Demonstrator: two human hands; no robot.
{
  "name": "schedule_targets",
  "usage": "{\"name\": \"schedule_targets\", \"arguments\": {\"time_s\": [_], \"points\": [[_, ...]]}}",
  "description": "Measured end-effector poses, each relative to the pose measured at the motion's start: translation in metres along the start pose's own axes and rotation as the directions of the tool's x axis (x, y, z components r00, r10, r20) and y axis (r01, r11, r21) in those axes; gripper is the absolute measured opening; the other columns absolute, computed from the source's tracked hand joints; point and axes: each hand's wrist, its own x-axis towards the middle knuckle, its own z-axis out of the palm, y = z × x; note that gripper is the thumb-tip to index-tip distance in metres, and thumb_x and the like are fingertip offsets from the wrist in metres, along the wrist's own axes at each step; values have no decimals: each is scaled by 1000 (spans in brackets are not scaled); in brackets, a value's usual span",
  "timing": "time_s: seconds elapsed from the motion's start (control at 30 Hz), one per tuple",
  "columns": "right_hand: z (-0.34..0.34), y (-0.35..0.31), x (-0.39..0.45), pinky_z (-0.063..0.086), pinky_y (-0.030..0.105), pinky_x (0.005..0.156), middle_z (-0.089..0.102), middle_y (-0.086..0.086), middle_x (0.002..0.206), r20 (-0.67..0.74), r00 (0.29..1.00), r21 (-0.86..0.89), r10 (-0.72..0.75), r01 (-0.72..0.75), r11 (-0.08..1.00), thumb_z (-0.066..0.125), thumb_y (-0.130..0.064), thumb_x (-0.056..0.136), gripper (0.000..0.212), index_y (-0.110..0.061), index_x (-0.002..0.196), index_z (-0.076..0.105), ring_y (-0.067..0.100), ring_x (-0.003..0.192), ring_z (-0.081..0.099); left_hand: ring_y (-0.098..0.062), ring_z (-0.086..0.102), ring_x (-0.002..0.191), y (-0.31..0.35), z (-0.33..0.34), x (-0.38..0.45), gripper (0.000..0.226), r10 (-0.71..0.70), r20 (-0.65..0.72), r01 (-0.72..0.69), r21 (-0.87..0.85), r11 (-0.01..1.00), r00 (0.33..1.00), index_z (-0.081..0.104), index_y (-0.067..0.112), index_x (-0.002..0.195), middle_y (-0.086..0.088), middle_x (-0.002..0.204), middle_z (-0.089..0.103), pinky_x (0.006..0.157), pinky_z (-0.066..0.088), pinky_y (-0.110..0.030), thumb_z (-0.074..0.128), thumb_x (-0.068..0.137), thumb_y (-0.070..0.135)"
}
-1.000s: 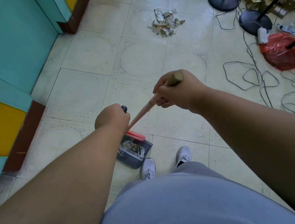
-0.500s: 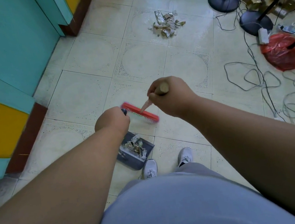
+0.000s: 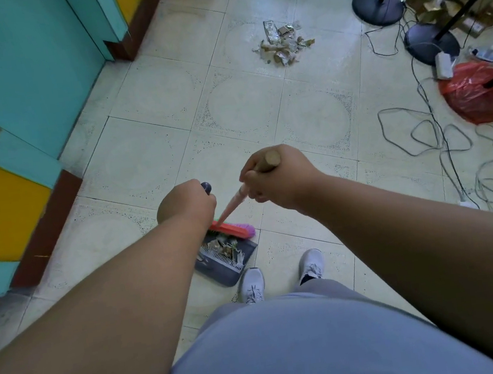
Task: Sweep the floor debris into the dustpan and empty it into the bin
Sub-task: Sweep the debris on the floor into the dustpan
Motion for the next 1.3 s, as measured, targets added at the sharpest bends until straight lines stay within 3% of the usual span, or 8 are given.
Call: {"name": "schedule_targets", "arguments": {"time_s": [0.17,0.27,0.53,0.73,0.93,1.1,1.23,1.3], "points": [[-12,-11,0,56,58,67,66,16,61,-79,996,127,36,-26,992,50,-8,76,17,5,80,61,25,57,59,-29,55,74,-4,-1,-2,17,8,-27,-8,2,1000,1000,54,12,90,-8,80,55,59,39,-29,45,95,25],[-14,-19,-2,55,41,57,69,13,63,-133,991,65,-5,14,998,51,-9,77,17,-3,76,66,26,55,61,-30,56,75,-5,-3,0,18,-8,-28,8,0,1000,1000,54,11,90,-9,82,56,59,40,-29,46,96,26],[-7,-20,-2,40,20,50,62,-8,65,-135,980,-159,-145,123,980,54,-12,84,18,-13,83,72,11,55,55,-27,52,69,-11,-5,0,18,-4,-5,4,-11,1000,1000,51,13,86,-5,72,52,57,38,-29,47,97,27],[5,5,9,46,26,55,64,-8,72,-132,984,-168,-120,97,981,56,-17,86,17,-19,85,73,12,57,53,-31,55,76,-24,-4,4,16,-39,13,39,-25,999,999,53,11,88,-10,85,58,62,41,-31,47,94,25],[18,6,7,49,27,53,69,-5,70,-128,992,17,4,-1,1000,56,-15,84,19,-22,79,73,21,69,66,-28,53,73,-22,-5,2,20,-44,21,44,2,999,999,51,12,87,-6,72,50,58,38,-31,48,97,29],[33,-15,3,44,33,50,69,4,57,-31,998,128,59,-54,990,51,-8,83,20,-6,77,70,23,54,52,-30,53,74,-24,-4,7,18,-62,-2,62,-9,998,998,53,10,88,-10,80,54,59,38,-31,48,94,25],[34,-25,-2,42,31,48,69,8,58,-11,1000,93,12,-11,996,49,-7,81,20,2,81,68,21,53,49,-29,53,72,-25,-5,7,19,-65,1,65,9,998,998,53,9,88,-8,73,50,58,38,-30,47,94,26],[31,-28,-4,46,30,49,68,5,58,-33,999,55,-30,32,998,51,-9,81,19,-3,78,69,21,54,54,-29,54,72,-27,-6,6,20,-71,3,71,8,997,997,54,9,87,-8,72,50,58,39,-30,47,95,27]]}}
